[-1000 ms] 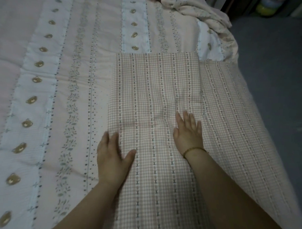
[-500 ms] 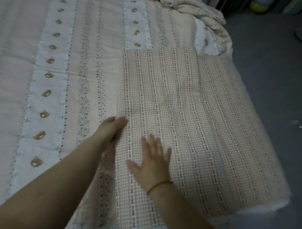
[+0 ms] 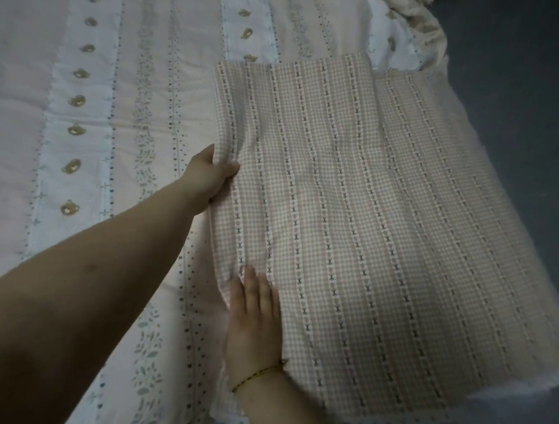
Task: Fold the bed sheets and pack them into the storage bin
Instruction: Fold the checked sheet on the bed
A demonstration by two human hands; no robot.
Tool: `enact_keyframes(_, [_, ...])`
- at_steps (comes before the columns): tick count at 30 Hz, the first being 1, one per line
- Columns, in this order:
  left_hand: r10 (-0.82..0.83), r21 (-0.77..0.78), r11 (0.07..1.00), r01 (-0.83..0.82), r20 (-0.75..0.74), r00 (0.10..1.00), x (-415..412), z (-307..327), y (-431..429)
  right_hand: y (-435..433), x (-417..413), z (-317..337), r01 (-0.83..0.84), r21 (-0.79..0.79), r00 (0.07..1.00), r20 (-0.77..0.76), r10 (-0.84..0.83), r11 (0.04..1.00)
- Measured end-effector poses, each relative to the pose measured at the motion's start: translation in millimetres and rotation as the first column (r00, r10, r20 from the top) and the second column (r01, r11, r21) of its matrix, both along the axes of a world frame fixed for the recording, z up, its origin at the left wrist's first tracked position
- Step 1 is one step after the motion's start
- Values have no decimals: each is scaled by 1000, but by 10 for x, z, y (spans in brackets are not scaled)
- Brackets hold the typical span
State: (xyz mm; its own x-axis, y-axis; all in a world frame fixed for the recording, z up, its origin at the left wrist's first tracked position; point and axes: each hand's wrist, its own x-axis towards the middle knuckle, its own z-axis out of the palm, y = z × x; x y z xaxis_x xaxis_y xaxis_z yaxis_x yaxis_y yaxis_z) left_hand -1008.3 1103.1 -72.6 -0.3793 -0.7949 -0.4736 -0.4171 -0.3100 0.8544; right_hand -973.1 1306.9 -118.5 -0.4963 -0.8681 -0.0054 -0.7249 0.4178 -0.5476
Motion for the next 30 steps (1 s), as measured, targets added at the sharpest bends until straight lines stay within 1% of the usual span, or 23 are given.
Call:
enact_keyframes(1, [-3,7,1000,3,-39,999,-4,82,11,37,-14,-1,4,-71,999,-37,-7,997])
enact_keyframes(2, [-8,2,1000,8,-79,997,-14,190,25,48,-54,85,-4,-73,1000,-15,3,997])
enact_keyframes(3, [-14,-11,1000,12,-114,993,-26,308,34,65,-66,149,22,-128,999,-26,-26,992])
enact_keyframes(4, [-20,-35,999,16,-148,989,-45,449,29,56,-94,271,20,-134,999,-32,-25,991])
enact_keyframes(7, [-54,-117,993,26,-243,969,-30,937,-34,-70,-30,637,-7,-263,992,-122,-26,965])
enact_keyframes(9, [-60,-155,988,14,-293,954,56,1233,-143,-189,66,875,-39,-327,992,-123,-2,944])
enact_keyframes(10, [-53,-173,985,-1,-309,950,155,1396,-221,-285,151,1046,-57,-314,995,-91,30,948])
enact_keyframes(12, [-50,-206,978,-19,-326,944,456,1669,-415,-519,411,1370,-79,-315,993,-109,47,946])
enact_keyframes(15, [-23,-241,969,-55,-310,950,1077,1855,-737,-846,926,1587,-140,-331,987,-126,103,933])
enact_keyframes(17, [11,-254,964,-82,-271,963,1605,1823,-989,-1080,1350,1596,-211,-256,977,-93,194,943])
enact_keyframes(19, [59,-253,961,-113,-209,976,2223,1680,-1236,-1320,1895,1492,-266,-131,963,-3,268,955])
enact_keyframes(21, [112,-237,962,-135,-108,988,2733,1422,-1477,-1528,2349,1354,-294,-6,947,133,293,956])
enact_keyframes(22, [131,-216,967,-137,-42,990,2961,1241,-1593,-1617,2527,1287,-318,39,937,165,308,947])
enact_keyframes(23, [142,-192,972,-133,33,989,3169,1048,-1678,-1713,2696,1153,-374,90,918,182,354,923])
enact_keyframes(24, [157,-162,977,-138,106,982,3341,842,-1746,-1787,2815,997,-466,153,882,162,443,871])
enact_keyframes(25, [174,-124,980,-155,163,971,3498,638,-1777,-1827,2889,865,-556,246,827,265,497,794])
enact_keyframes(26, [201,-76,979,-189,191,961,3621,449,-1775,-1828,2941,761,-607,329,790,353,502,723])
enact_keyframes(28, [256,28,964,-264,167,952,3854,134,-1719,-1806,3039,545,-609,465,794,358,492,643])
enact_keyframes(30, [274,116,950,-289,125,953,4040,-77,-1663,-1782,3138,394,-593,509,802,306,513,624])
